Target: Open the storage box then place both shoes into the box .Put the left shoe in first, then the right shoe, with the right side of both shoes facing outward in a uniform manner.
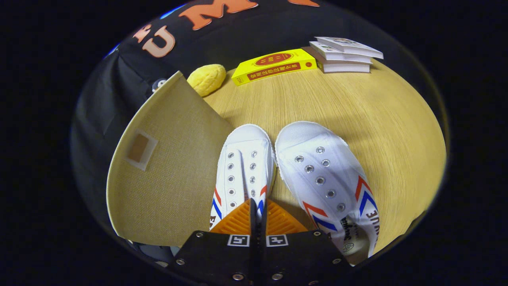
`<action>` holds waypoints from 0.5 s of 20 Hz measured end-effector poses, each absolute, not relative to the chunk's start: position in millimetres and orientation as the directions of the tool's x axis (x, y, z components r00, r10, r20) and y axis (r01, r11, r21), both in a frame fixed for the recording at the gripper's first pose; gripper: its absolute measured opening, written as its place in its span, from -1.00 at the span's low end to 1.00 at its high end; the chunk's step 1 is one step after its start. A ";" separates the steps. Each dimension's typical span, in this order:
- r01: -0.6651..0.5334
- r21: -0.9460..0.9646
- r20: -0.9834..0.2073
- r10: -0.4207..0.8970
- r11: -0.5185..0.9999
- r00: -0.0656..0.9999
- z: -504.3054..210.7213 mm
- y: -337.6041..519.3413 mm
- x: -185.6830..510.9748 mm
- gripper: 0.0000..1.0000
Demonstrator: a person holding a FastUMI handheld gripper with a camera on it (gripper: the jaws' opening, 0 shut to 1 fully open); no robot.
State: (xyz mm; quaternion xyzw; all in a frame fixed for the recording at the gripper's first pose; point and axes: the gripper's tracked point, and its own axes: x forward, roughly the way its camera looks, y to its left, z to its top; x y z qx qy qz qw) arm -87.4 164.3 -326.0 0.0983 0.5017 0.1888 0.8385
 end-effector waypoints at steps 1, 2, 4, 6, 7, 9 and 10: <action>-0.194 0.397 -0.786 0.441 0.897 0.433 -322.6 166.8 -87.8 -1.00; -0.173 0.430 -0.766 0.460 0.886 0.449 -316.8 169.0 -87.0 -1.00; -0.142 0.459 -0.755 0.469 0.877 0.458 -308.6 168.4 -86.7 -1.00; -0.125 0.477 -0.742 0.474 0.870 0.473 -296.5 166.8 -85.0 -1.00; -0.120 0.488 -0.731 0.481 0.864 0.484 -287.7 166.1 -84.3 -1.00; -0.141 0.498 -0.702 0.493 0.856 0.513 -265.4 168.9 -81.3 -1.00; -0.147 0.502 -0.689 0.497 0.852 0.528 -254.7 169.1 -83.0 -1.00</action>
